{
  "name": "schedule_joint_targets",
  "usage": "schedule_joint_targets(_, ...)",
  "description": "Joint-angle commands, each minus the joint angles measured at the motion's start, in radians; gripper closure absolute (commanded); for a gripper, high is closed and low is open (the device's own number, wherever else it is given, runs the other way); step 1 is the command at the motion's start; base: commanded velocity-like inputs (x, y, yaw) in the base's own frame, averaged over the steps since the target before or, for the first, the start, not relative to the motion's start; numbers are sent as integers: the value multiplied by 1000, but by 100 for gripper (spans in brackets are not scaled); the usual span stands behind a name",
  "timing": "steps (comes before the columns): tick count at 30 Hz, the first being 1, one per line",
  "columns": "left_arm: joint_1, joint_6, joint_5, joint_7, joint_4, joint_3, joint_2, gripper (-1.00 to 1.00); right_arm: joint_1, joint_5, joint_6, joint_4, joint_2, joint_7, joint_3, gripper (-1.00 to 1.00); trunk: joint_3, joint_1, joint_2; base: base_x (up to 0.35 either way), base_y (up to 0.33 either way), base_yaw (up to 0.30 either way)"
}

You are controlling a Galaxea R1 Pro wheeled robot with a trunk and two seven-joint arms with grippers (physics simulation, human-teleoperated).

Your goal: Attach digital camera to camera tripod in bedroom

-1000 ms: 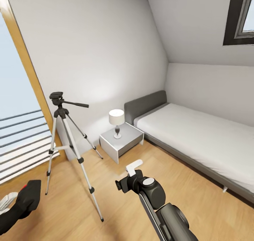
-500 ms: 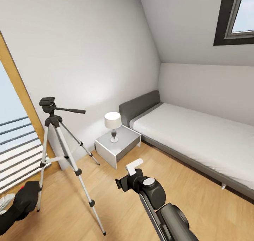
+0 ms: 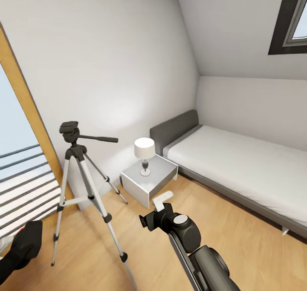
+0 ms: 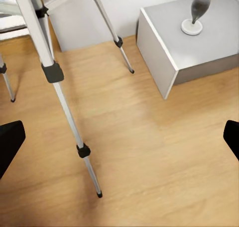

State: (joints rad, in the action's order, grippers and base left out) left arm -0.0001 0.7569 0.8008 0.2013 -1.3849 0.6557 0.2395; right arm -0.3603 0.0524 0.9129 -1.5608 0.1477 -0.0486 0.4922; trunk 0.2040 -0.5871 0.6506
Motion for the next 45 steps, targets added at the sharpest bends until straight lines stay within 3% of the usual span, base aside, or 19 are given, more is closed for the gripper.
schedule_joint_targets(1, 0, 4, 0, 6, 0, 2, 0, 100, -1, 6, 5, -1, 0, -5, 0, -100, 1, -1, 1, 241, 239, -1)
schedule_joint_targets(10, 0, 5, 0, 7, 0, 5, 1, 100, 0, 6, 5, -2, 1, -4, 0, -100, 1, -1, 1, 228, 190, 0)
schedule_joint_targets(45, 0, 8, -2, 2, 3, 7, 6, 100, 3, 7, 5, -3, 1, 0, 0, -100, 1, -1, 1, 54, 71, 0)
